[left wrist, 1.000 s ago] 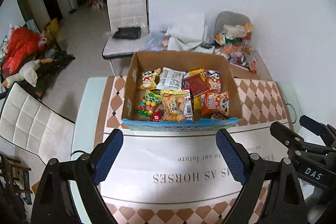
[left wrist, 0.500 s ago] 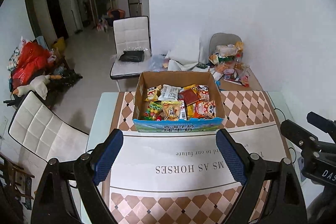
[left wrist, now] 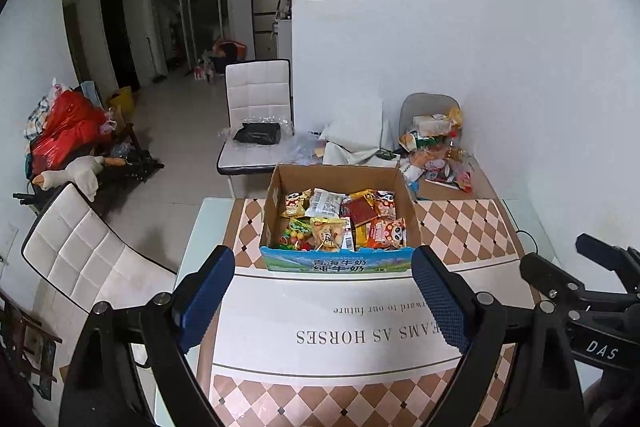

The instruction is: Organize snacks

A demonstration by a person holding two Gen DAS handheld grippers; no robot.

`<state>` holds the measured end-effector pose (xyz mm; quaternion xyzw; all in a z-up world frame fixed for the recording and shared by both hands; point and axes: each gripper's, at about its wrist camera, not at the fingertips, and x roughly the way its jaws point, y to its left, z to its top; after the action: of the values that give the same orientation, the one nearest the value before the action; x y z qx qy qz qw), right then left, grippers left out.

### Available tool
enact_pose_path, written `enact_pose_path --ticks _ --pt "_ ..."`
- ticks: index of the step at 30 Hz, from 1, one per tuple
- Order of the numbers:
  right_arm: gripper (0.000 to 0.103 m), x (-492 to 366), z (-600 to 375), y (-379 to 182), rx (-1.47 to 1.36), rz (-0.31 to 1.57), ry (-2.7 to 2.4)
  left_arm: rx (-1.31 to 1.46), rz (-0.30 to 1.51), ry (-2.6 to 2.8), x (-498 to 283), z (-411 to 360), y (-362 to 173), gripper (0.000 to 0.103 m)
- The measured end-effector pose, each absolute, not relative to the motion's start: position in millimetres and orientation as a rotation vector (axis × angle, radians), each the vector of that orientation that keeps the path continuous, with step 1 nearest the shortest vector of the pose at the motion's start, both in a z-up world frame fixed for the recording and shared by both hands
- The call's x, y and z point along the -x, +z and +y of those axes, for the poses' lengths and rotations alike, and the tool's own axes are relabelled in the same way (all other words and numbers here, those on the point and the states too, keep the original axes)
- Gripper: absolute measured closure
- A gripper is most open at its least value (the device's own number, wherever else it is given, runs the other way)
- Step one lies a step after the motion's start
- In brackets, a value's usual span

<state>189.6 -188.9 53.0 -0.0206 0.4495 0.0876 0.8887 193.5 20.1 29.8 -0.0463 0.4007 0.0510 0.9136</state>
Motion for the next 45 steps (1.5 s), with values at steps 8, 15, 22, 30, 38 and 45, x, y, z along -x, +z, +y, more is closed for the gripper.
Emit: enact_pose_path --ticks 8,15,22,30,38,45 --pt "0.001 -206 -188 47 0.048 0.898 0.141 0.096 0.824 0.129 -207 26 17 0.002" --pt "0.001 -229 -180 36 0.052 0.884 0.116 0.097 0.825 0.158 -221 30 5 0.002" --pt "0.001 -241 -174 30 0.051 0.886 0.106 0.096 0.826 0.171 -229 34 0 0.002" --pt "0.000 -244 -171 28 0.056 0.893 0.101 0.097 0.832 0.165 -233 35 -3 0.002" --pt "0.000 -245 -172 23 0.050 0.899 0.090 0.099 0.837 0.162 -234 35 -4 0.002" --pt "0.000 -245 -172 22 0.047 0.903 0.091 0.099 0.845 0.167 -236 34 -9 0.002"
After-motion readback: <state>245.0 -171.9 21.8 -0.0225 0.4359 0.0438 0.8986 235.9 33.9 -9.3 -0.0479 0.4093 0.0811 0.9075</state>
